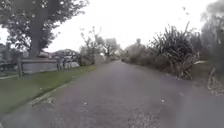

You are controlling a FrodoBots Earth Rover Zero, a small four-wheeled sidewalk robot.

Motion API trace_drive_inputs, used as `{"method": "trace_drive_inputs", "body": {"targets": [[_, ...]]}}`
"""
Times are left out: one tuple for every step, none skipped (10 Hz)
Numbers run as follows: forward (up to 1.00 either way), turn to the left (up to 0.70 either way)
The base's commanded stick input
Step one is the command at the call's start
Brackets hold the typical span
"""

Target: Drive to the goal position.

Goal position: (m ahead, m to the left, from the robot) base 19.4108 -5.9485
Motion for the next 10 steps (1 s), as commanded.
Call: {"method": "trace_drive_inputs", "body": {"targets": [[0.70,0.00],[0.70,0.00],[0.70,0.00],[0.70,0.00],[0.70,-0.01],[0.70,-0.06],[0.70,-0.11],[0.70,-0.14],[0.70,-0.14],[0.70,-0.14]]}}
